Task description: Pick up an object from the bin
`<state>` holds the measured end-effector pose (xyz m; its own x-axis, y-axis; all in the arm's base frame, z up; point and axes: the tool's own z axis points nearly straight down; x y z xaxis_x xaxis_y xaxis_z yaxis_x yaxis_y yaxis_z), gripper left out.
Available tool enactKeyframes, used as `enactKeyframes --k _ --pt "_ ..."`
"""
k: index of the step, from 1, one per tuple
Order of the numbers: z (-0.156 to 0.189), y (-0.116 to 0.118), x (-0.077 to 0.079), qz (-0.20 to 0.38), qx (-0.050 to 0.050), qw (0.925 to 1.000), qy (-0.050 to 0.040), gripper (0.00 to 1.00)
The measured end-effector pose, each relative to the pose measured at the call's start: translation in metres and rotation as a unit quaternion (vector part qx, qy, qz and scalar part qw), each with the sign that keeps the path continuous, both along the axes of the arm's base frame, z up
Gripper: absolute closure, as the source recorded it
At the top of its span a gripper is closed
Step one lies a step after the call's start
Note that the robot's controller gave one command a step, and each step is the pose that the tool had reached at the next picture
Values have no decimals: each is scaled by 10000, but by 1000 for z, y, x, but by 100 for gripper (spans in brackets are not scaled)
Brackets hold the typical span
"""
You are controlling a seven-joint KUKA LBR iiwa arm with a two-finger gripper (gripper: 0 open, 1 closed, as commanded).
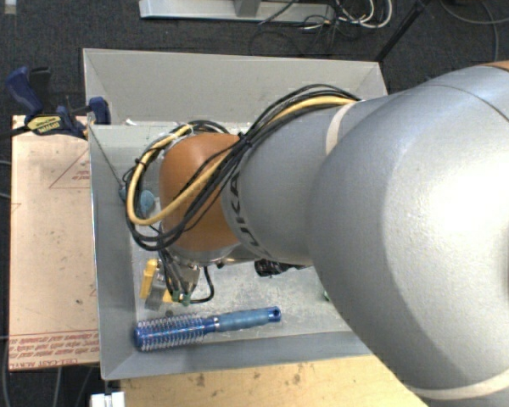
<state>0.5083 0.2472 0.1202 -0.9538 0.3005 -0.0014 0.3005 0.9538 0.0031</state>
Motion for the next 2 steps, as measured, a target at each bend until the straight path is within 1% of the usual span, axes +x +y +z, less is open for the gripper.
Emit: enactKeyframes --k 1,2 --pt "7 1 1 11 -2 10000 5 100" --pt "37 1 1 23 4 10000 -8 100"
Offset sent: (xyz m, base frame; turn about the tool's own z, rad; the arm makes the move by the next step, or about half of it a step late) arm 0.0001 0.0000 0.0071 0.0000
